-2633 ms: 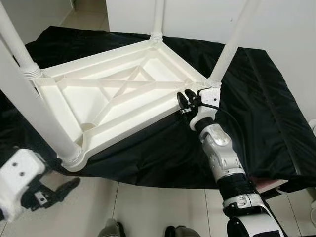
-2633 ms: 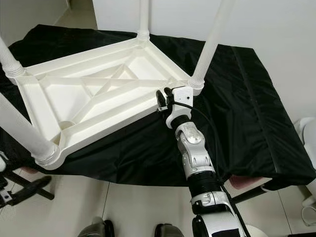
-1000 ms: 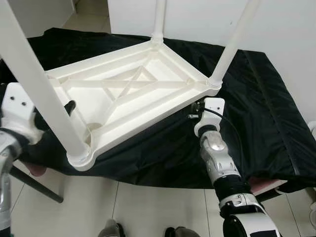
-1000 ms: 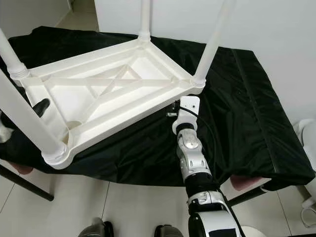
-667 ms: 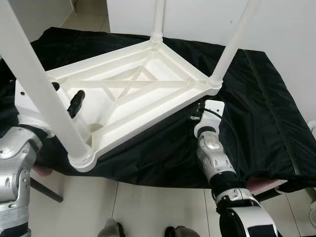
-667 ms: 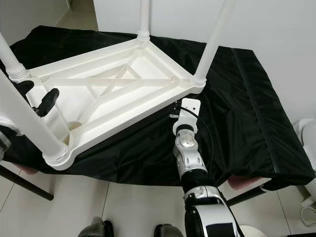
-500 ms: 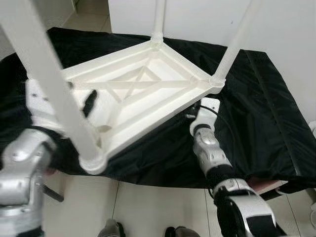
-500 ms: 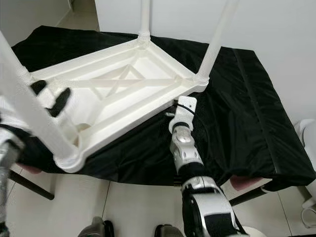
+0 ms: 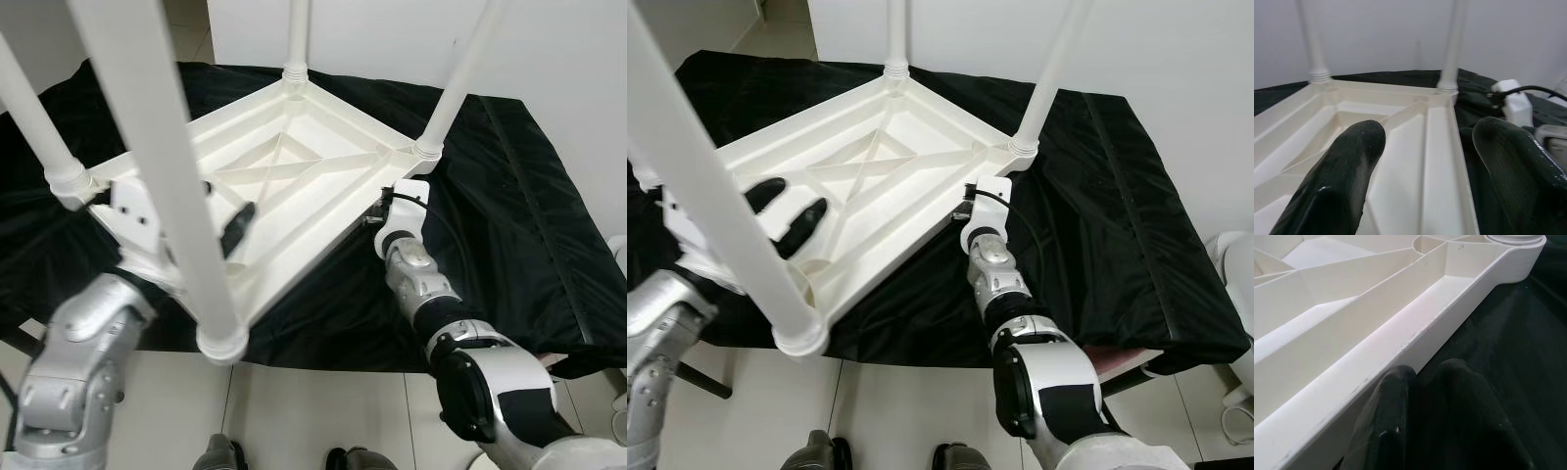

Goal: Building children table

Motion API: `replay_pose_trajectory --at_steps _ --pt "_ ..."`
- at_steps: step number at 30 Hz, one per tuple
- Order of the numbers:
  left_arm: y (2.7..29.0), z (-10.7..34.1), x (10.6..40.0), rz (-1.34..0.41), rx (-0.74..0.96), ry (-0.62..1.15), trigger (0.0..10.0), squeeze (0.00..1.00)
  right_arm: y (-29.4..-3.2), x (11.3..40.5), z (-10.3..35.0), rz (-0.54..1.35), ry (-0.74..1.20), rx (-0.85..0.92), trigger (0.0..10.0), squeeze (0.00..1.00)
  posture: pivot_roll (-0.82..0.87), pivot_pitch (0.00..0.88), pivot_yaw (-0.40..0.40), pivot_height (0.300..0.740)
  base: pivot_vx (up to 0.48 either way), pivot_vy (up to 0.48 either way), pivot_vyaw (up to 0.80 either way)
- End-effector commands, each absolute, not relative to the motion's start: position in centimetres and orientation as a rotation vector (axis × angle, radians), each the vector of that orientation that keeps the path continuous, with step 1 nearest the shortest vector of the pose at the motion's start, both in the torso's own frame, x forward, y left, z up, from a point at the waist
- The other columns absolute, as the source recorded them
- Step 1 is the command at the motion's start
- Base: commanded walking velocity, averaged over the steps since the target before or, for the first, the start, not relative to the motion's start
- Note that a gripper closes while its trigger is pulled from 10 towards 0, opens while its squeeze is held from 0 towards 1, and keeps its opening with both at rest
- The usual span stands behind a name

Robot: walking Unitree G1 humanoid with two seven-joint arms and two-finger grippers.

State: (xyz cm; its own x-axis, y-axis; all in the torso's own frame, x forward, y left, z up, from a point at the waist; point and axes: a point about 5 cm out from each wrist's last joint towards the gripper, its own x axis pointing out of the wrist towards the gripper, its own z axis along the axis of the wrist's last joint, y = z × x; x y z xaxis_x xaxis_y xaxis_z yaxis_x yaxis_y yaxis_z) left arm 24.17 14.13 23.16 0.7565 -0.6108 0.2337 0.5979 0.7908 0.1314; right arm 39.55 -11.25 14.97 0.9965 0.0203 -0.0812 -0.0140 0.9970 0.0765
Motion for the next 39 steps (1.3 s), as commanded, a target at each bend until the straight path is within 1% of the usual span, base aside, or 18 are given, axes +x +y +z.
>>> replay_pose_trajectory --at_steps 1,3,6,9,14,16,17,19,20,23,24,25,28,29,31,33,35,39 --pt "12.1 22.8 23.4 -0.74 0.028 -0.262 10.0 0.0 -9.8 39.7 15.5 0.101 0.069 0.076 10.0 0.0 -0.01 0.121 -0.024 0.74 0.0 0.0 0.0" --pt "12.1 22.8 23.4 -0.74 0.028 -0.262 10.0 0.0 -9.8 39.7 15.5 0.101 0.069 0.076 10.0 0.0 -0.01 0.121 -0.024 0.74 0.0 0.0 0.0" --pt "10.0 22.7 23.3 -0.799 0.002 -0.261 10.0 0.0 -9.8 40.0 16.3 0.118 0.049 0.071 10.0 0.0 -0.02 0.12 -0.01 0.74 0.0 0.0 0.0" --pt "9.3 22.8 23.4 -0.813 -0.007 -0.264 10.0 0.0 -9.9 40.2 16.8 0.113 0.021 0.072 10.0 0.0 -0.02 0.122 -0.002 0.74 0.0 0.0 0.0" --pt "9.1 22.8 23.4 -0.815 -0.004 -0.266 10.0 0.0 -10.1 40.3 17.0 0.104 0.006 0.075 10.0 0.0 -0.02 0.122 -0.002 0.74 0.0 0.0 0.0" --pt "9.2 22.7 23.5 -0.807 0.012 -0.259 10.0 0.0 -10.4 40.2 17.1 0.101 -0.013 0.083 10.0 0.0 -0.01 0.13 -0.005 0.74 0.0 0.0 0.0" --pt "9.4 22.2 23.7 -0.795 0.063 -0.232 10.0 0.0 -11.2 40.0 16.9 0.104 -0.042 0.086 10.0 0.0 -0.01 0.138 -0.015 0.74 0.0 0.0 0.0" --pt "9.4 22.2 23.7 -0.795 0.063 -0.232 10.0 0.0 -11.2 40.0 16.9 0.104 -0.042 0.086 10.0 0.0 -0.01 0.138 -0.015 0.74 0.0 0.0 0.0" --pt "9.5 21.6 23.9 -0.813 0.118 -0.214 10.0 0.0 -12.3 39.7 16.6 0.117 -0.08 0.087 10.0 0.0 -0.01 0.139 -0.017 0.74 0.0 0.0 0.0" --pt "9.6 21.1 24.2 -0.832 0.173 -0.205 10.0 0.0 -13.1 39.3 16.5 0.134 -0.113 0.085 10.0 0.0 -0.01 0.15 -0.018 0.74 0.0 0.0 0.0" --pt "9.4 20.8 24.4 -0.901 0.229 -0.208 10.0 0.0 -14.7 38.6 16.5 0.177 -0.177 0.083 10.0 0.0 -0.02 0.146 -0.013 0.74 0.0 0.0 0.0" --pt "9.4 20.8 24.4 -0.901 0.229 -0.208 10.0 0.0 -14.7 38.6 16.5 0.177 -0.177 0.083 10.0 0.0 -0.02 0.146 -0.013 0.74 0.0 0.0 0.0" --pt "9.4 20.5 24.4 -0.971 0.293 -0.196 10.0 0.0 -16.2 37.7 16.8 0.209 -0.247 0.082 10.0 0.0 -0.03 0.15 -0.006 0.74 0.0 0.0 0.0" --pt "9.5 19.8 24.3 -1.009 0.392 -0.177 10.0 0.0 -17.2 37.0 17.0 0.212 -0.293 0.084 10.0 0.0 -0.04 0.15 0.0 0.74 0.0 0.0 0.0" --pt "9.9 19.1 23.9 -1.074 0.452 -0.137 10.0 0.0 -18.8 35.4 17.1 0.192 -0.353 0.1 10.0 0.0 -0.06 0.156 0.01 0.74 0.0 0.0 0.0" --pt "9.9 19.1 23.9 -1.074 0.452 -0.137 10.0 0.0 -18.8 35.4 17.1 0.192 -0.353 0.1 10.0 0.0 -0.06 0.156 0.01 0.74 0.0 0.0 0.0" --pt "10.6 18.8 23.5 -1.1 0.431 -0.094 10.0 0.0 -19.6 33.9 17.1 0.19 -0.387 0.111 10.0 0.0 -0.08 0.159 0.021 0.74 0.0 0.0 0.0" --pt "11.0 18.6 23.2 -1.115 0.419 -0.07 10.0 0.0 -19.8 33.1 17.0 0.194 -0.391 0.11 10.0 0.0 -0.08 0.159 0.021 0.74 0.0 0.0 0.0"
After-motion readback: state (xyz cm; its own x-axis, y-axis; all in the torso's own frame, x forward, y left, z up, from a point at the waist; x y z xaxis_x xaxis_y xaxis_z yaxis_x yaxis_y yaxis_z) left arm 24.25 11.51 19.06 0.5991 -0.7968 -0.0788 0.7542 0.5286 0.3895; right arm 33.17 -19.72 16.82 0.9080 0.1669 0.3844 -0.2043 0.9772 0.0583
